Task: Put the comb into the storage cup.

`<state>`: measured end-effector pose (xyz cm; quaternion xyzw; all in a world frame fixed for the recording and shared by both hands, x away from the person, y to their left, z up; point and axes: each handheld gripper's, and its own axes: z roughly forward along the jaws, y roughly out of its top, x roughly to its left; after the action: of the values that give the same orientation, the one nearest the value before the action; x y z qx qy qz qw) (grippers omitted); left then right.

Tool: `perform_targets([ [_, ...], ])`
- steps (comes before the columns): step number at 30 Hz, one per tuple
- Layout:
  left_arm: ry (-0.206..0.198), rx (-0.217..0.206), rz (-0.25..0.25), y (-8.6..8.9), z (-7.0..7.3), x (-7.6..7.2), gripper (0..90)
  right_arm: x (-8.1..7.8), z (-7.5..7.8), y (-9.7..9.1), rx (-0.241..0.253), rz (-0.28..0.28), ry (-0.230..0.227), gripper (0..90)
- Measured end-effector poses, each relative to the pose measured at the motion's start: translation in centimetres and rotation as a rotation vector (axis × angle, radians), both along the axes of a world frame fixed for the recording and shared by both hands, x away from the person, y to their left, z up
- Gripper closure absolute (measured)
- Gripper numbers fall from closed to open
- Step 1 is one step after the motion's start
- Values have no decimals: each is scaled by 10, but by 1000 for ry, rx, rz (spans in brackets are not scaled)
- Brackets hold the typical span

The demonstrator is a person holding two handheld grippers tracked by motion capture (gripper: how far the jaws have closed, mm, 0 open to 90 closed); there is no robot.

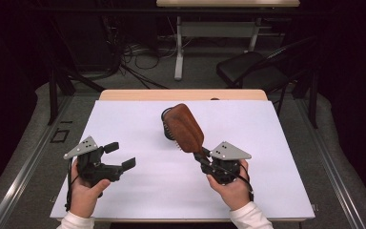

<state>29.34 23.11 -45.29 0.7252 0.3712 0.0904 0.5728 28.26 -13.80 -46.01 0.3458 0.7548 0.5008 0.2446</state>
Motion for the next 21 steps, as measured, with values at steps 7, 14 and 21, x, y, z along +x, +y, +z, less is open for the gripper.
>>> perform_targets([
  [7, 12, 6, -11, -9, 9, 6, 4, 0, 0, -1, -4, -2, -4, 724],
  [14, 13, -13, -29, -18, 19, 11, 4, 0, 0, -1, -4, -1, -7, 724],
  [21, 10, -28, -53, -29, 28, 16, 5, -1, 0, 1, -6, 0, -11, 724],
])
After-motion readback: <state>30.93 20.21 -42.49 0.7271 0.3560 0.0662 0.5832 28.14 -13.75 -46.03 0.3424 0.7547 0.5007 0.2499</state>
